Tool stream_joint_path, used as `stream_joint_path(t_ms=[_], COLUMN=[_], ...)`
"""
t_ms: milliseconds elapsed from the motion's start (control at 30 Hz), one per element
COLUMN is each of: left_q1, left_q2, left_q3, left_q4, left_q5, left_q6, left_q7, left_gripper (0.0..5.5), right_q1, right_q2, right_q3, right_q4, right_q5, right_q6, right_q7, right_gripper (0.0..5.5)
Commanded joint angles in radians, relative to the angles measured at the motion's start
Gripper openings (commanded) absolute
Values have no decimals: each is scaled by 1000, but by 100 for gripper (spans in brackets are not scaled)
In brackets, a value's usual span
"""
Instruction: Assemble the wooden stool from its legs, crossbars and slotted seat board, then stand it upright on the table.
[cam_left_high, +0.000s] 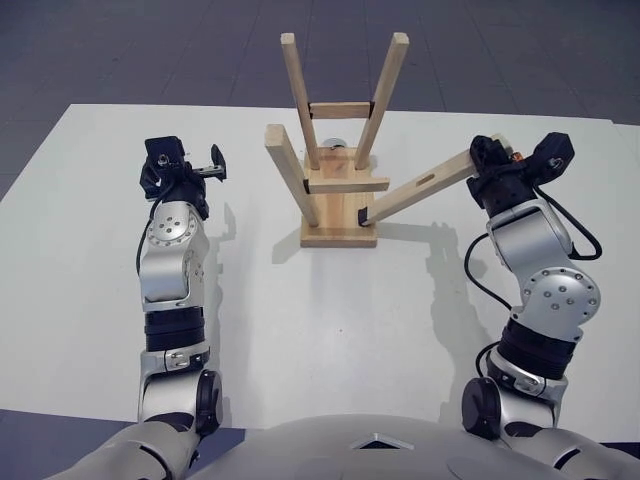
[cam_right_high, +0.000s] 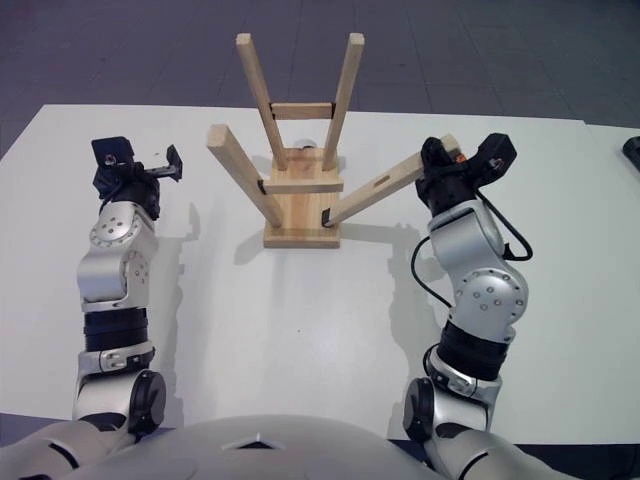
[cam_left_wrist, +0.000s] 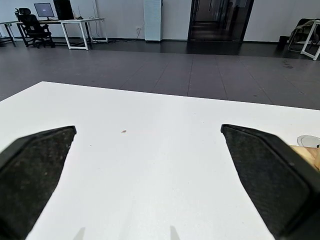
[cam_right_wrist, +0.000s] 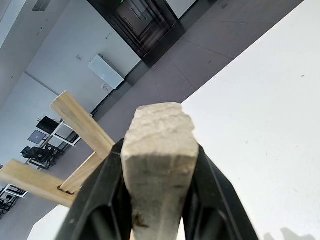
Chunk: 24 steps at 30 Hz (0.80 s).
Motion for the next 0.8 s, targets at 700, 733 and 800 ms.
stream_joint_path(t_ms=[700, 733, 800], left_q1=[-57, -64, -75], left_q2=[34, 34, 31], left_q3=[4, 3, 1], left_q4=[-122, -121, -121], left_q5=[-14, -14, -14], left_q6=[88, 89, 89], left_q7=[-53, -53, -51], left_gripper=[540, 540, 540], right_q1=[146, 130, 102], right_q2=[-76, -70, -58], right_q3=[119, 121, 129], right_q4=[16, 9, -7], right_q5=[-281, -273, -262], right_q6=[-11, -3, 14], right_q7=[267, 260, 245], right_gripper=[105, 105, 105])
